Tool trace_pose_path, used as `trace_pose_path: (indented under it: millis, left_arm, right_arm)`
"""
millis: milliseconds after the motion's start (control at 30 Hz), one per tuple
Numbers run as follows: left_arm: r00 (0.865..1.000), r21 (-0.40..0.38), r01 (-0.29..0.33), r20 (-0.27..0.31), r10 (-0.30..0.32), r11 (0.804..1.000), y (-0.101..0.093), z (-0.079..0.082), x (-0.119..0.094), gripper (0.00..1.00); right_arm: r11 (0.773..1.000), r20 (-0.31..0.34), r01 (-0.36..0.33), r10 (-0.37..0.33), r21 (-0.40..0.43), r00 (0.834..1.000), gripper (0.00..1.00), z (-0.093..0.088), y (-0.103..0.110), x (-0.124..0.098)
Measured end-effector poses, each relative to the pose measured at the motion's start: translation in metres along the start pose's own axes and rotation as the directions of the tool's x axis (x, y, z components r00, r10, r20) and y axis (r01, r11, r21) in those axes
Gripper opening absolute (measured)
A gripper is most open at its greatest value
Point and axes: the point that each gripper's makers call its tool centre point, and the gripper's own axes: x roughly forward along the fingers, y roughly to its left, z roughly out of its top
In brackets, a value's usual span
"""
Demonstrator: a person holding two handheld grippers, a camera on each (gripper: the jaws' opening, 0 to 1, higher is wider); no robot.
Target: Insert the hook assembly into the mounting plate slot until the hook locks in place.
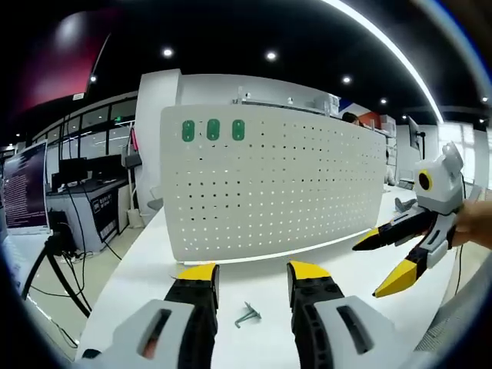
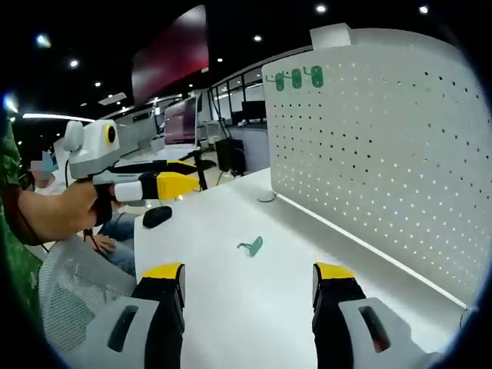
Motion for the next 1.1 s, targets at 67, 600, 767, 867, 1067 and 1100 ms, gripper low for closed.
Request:
trace_pose_path:
  millis: [67,600,767,867,1067,1100]
  left_arm:
    - [1.0,0.002,0.01,-0.014,-0.01,1.0,0.001,-0.004,-0.003,0.37]
    - [0.975,-0.001,0.19,-0.113,-0.189,0.982,-0.01,-0.024,-0.023,0.4]
    - [0.966,0.002,0.23,-0.125,-0.228,0.973,-0.011,-0.027,-0.031,0.42]
    - [0.965,-0.001,0.229,-0.135,-0.227,0.973,-0.009,-0.03,-0.034,0.44]
    - [0.966,-0.009,0.217,-0.145,-0.216,0.976,-0.002,-0.033,-0.041,0.47]
    - [0.966,-0.009,0.216,-0.146,-0.215,0.976,-0.002,-0.034,-0.042,0.48]
  right_arm:
    - [1.0,-0.007,-0.005,0.005,0.003,1.0,0.68,-0.002,0.001,0.005]
    - [0.999,-0.039,-0.029,0.03,0.02,0.999,0.67,-0.012,0.007,0.034]
    - [0.999,-0.047,-0.028,0.029,0.026,0.998,0.66,-0.014,0.007,0.042]
    - [0.999,-0.048,-0.028,0.03,0.03,0.998,0.65,-0.015,0.007,0.047]
    - [0.999,-0.062,-0.033,0.036,0.034,0.997,0.62,-0.019,0.012,0.06]
    - [0.999,-0.065,-0.034,0.036,0.032,0.997,0.61,-0.02,0.012,0.062]
